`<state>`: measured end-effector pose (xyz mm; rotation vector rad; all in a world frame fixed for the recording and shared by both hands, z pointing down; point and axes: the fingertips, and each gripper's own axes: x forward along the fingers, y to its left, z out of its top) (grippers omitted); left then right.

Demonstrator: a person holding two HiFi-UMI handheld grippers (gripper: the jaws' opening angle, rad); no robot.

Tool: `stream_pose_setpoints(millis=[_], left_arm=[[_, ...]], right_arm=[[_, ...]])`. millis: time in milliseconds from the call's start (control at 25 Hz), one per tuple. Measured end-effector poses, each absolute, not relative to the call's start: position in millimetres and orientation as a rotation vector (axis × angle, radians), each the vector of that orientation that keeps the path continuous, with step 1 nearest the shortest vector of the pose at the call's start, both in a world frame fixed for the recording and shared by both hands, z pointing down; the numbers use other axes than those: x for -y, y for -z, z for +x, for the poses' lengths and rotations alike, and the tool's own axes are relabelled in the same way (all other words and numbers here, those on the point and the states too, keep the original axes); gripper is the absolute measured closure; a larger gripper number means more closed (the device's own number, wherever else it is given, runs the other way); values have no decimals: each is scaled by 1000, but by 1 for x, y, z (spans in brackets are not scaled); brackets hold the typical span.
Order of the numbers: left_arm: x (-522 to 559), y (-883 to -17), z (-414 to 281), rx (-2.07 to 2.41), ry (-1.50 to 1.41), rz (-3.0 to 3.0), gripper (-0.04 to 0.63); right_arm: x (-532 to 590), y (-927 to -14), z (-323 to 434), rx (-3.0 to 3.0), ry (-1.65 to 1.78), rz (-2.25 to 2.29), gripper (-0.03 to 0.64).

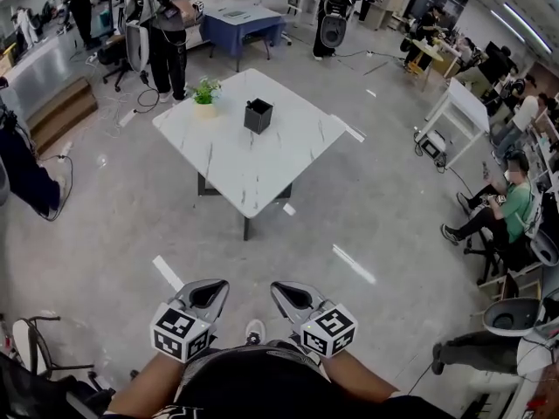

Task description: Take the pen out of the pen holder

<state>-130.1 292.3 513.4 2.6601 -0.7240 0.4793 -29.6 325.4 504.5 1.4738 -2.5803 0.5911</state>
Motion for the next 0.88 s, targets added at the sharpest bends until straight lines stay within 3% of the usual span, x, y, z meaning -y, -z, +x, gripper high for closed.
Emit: stream_pose_setpoints(millis=[880], left_arm=[[-237,-502,-63,758,-473,2674,538]], right_arm=[[-277,-502,32,2623,-584,1449,617]])
